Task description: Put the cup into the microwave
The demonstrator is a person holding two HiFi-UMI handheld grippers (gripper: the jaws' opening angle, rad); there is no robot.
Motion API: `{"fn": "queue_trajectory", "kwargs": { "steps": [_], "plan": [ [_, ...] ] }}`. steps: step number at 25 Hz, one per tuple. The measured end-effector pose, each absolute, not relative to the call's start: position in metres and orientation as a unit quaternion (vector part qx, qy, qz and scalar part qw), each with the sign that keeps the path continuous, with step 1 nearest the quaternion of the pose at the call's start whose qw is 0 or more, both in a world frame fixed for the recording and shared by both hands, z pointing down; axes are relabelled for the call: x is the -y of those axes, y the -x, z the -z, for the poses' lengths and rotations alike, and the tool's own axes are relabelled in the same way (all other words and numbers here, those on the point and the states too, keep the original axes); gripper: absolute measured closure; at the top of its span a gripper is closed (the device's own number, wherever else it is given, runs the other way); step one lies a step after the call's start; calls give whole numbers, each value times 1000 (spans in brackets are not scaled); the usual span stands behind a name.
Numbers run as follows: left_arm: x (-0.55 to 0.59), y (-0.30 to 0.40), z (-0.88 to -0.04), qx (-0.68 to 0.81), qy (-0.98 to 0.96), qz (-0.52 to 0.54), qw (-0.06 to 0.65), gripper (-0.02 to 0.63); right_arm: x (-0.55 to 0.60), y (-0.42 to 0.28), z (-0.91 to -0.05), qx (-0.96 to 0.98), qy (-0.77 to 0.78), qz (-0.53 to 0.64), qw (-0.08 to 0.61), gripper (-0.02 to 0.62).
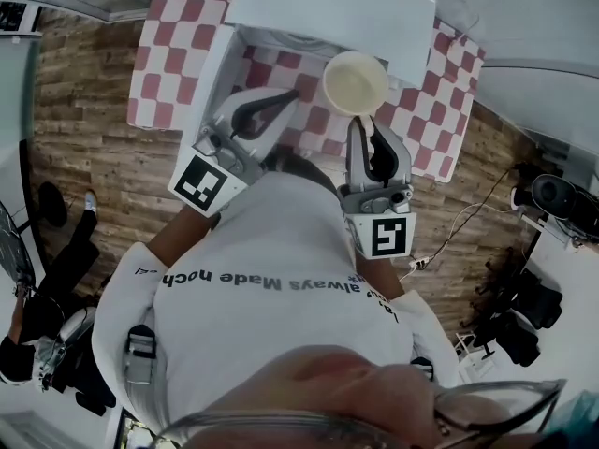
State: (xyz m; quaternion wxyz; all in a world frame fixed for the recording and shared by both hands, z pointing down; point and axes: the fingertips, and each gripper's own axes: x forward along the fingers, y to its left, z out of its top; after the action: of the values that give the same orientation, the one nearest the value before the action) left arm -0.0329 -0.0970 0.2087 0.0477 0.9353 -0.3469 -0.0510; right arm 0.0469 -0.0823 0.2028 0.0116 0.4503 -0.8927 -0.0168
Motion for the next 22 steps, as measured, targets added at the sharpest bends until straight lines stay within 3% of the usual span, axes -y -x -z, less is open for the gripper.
{"fn": "queue_trajectory", "kwargs": {
  "steps": [22],
  "plan": [
    [122,27,-334,389,-918,47,58,603,96,-49,-353,895,-444,-33,38,561]
  ]
}}
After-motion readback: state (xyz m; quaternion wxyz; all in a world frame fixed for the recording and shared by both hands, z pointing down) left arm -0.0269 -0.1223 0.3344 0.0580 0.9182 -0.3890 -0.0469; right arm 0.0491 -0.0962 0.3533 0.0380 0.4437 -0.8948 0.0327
